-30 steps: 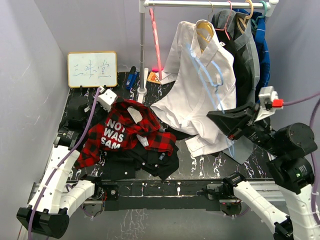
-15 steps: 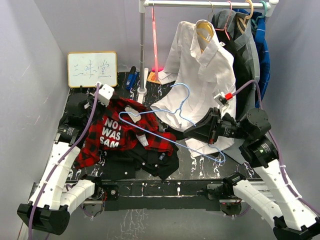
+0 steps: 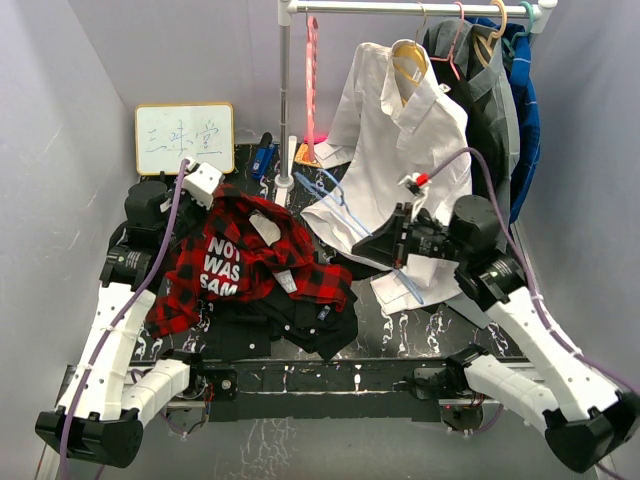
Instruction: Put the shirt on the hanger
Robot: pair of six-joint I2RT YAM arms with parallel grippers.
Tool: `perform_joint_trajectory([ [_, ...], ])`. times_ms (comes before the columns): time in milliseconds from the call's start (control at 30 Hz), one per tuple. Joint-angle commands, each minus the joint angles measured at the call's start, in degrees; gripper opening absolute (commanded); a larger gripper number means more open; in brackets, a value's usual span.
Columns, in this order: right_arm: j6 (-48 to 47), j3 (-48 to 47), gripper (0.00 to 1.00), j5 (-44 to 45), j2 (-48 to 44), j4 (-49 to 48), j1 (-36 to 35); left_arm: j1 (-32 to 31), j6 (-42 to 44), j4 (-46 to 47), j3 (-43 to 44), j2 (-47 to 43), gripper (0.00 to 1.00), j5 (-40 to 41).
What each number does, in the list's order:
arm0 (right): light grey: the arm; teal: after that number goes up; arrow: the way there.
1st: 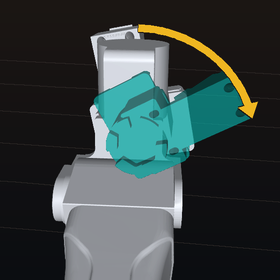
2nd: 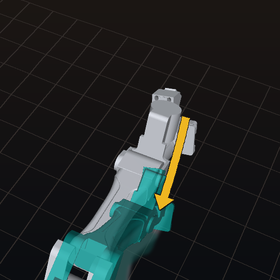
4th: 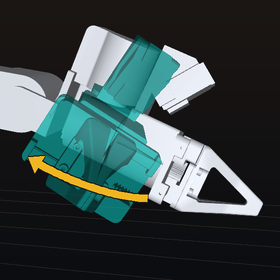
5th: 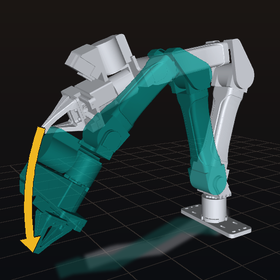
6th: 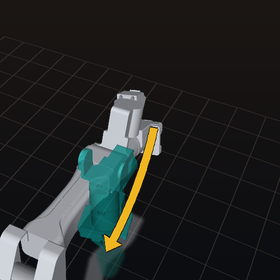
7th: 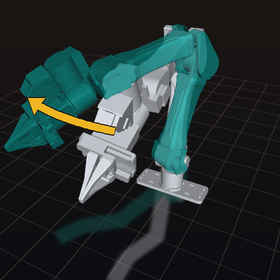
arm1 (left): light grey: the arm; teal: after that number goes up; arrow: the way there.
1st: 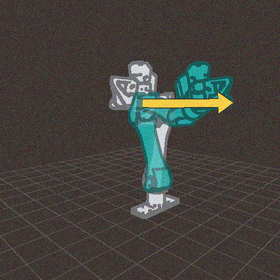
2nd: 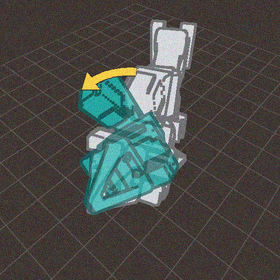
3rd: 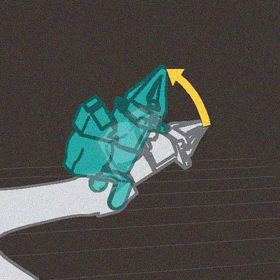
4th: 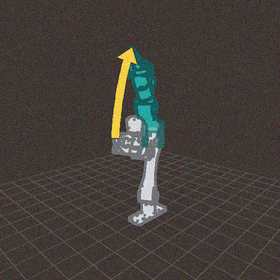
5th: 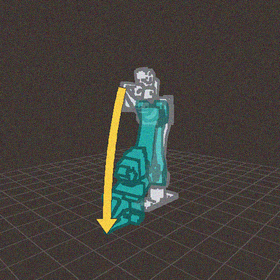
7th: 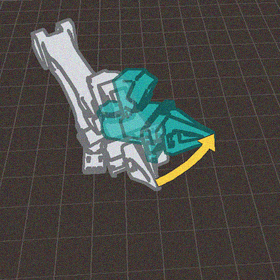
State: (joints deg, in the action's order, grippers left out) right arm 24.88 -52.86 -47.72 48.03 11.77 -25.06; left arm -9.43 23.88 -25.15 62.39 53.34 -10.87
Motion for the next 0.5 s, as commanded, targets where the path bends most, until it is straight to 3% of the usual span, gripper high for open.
perform_joint_trajectory([
  [0,-5.54,-5.29,0.00,5.68,3.84,-1.10,-9.11,0.47,-0.37,0.93,1.03,0.36,0.00,-0.23],
  [133,-11.02,-9.47,0.00,16.86,8.66,5.04,-21.88,0.47,1.33,3.10,0.13,1.48,0.00,3.30],
  [467,-10.51,-8.42,0.00,25.67,10.13,-0.87,-23.68,0.47,1.96,2.75,0.07,1.14,0.00,3.16],
])
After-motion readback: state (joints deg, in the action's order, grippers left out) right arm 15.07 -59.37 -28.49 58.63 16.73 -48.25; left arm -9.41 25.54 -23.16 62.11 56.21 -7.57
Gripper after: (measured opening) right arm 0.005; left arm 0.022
